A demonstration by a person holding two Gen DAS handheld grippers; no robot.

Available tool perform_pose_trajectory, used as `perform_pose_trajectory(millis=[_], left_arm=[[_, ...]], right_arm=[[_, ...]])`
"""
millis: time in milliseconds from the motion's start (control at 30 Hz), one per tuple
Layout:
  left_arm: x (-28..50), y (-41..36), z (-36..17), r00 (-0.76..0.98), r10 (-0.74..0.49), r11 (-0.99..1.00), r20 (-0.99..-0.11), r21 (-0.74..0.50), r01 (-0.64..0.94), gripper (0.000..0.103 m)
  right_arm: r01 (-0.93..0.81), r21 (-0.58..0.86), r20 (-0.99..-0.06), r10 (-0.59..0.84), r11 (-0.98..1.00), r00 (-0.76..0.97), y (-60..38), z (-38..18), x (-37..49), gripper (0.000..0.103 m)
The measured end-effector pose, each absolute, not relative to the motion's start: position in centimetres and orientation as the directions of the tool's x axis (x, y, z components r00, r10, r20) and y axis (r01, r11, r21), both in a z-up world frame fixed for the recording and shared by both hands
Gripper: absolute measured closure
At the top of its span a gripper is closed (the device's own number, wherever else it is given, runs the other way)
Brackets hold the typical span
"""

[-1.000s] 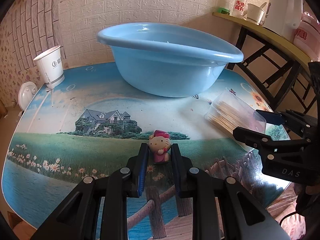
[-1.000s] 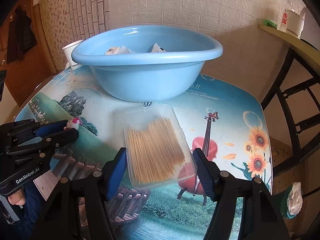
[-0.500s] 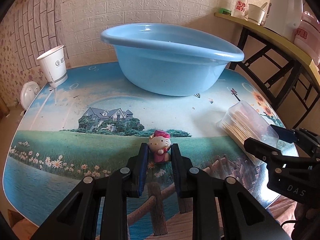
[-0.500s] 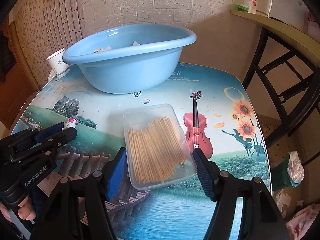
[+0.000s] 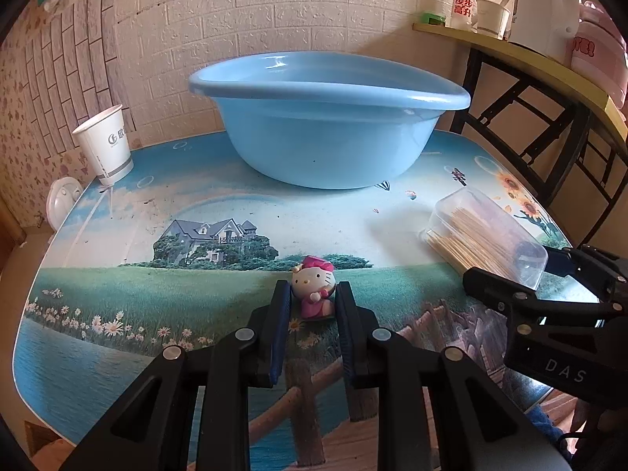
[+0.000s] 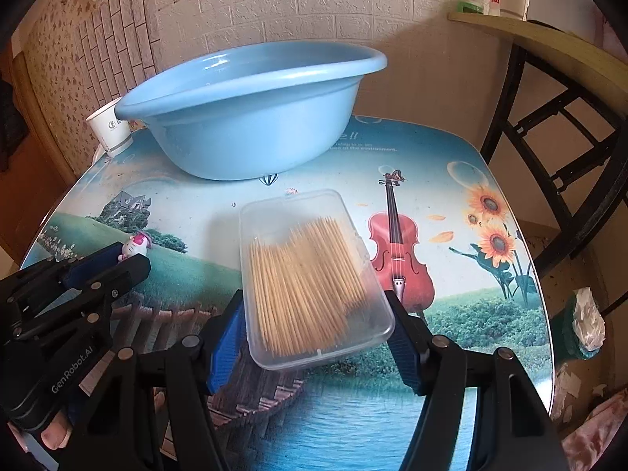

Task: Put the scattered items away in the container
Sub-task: 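Lift the Hello Kitty figure and toothpick box above the table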

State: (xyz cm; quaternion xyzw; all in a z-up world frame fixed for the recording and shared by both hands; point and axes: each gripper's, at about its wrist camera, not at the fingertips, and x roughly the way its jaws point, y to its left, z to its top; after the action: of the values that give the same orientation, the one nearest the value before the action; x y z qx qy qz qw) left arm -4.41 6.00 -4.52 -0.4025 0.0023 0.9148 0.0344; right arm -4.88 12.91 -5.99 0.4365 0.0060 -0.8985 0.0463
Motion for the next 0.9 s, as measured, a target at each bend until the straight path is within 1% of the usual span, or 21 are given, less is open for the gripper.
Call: perform_pose_trajectory(millis=[33, 133, 200, 333, 400, 433, 467, 800, 900], left_arm=[[-4.4, 6.1, -4.5, -0.675, 0.059, -0.998, -0.735, -0.021, -0.064, 0.081], [-4.5, 6.2, -4.6, -0.677, 0.055, -0.998, -0.734, -0.018, -0.062, 0.076], [-4.5, 6.2, -4.6, -0.677, 0.057, -0.998, -0.734, -0.021, -0.062, 0.063], [-4.4, 6.5, -4.7, -0.682, 0.054, -0.998, -0.729, -0.010, -0.067, 0.056], [-4.4, 6.6, -4.8, -0.683, 0.042, -0.998, -0.729, -0.006, -0.055, 0.045], [-4.5, 6.4, -4.9, -0.684, 0.036, -0.999, -0.729, -0.009, -0.043, 0.043], [-4.5, 6.3, -4.9, -0.684, 0.036, -0.999, -0.728, -0.013, -0.038, 0.042], [-4.3, 6.5, -5.0, -0.689, 0.031, -0.999, -0.724, -0.010, -0.035, 0.042], [-4.3, 6.5, -5.0, -0.690, 0.030, -0.999, -0.723, -0.009, -0.035, 0.044]], right_arm=[[0.090, 0.029, -0.782, -0.078, -0.996, -0.618, 12.9, -6.1, -4.9, 0.035], [0.094, 0.025, -0.776, -0.078, -0.995, -0.625, 13.1, -6.3, -5.1, 0.035], [0.094, 0.023, -0.775, -0.077, -0.995, -0.627, 13.2, -6.6, -5.3, 0.035], [0.094, 0.026, -0.775, -0.079, -0.995, -0.627, 13.3, -7.1, -5.8, 0.035], [0.091, 0.027, -0.775, -0.078, -0.996, -0.627, 13.4, -7.4, -6.0, 0.033], [0.088, 0.026, -0.775, -0.076, -0.996, -0.627, 13.6, -7.4, -6.0, 0.031], [0.082, 0.023, -0.775, -0.069, -0.996, -0.629, 13.7, -7.5, -6.1, 0.030], [0.074, 0.032, -0.760, -0.072, -0.997, -0.645, 14.0, -7.8, -6.1, 0.030], [0.071, 0.041, -0.760, -0.077, -0.997, -0.646, 14.3, -7.5, -6.1, 0.032]])
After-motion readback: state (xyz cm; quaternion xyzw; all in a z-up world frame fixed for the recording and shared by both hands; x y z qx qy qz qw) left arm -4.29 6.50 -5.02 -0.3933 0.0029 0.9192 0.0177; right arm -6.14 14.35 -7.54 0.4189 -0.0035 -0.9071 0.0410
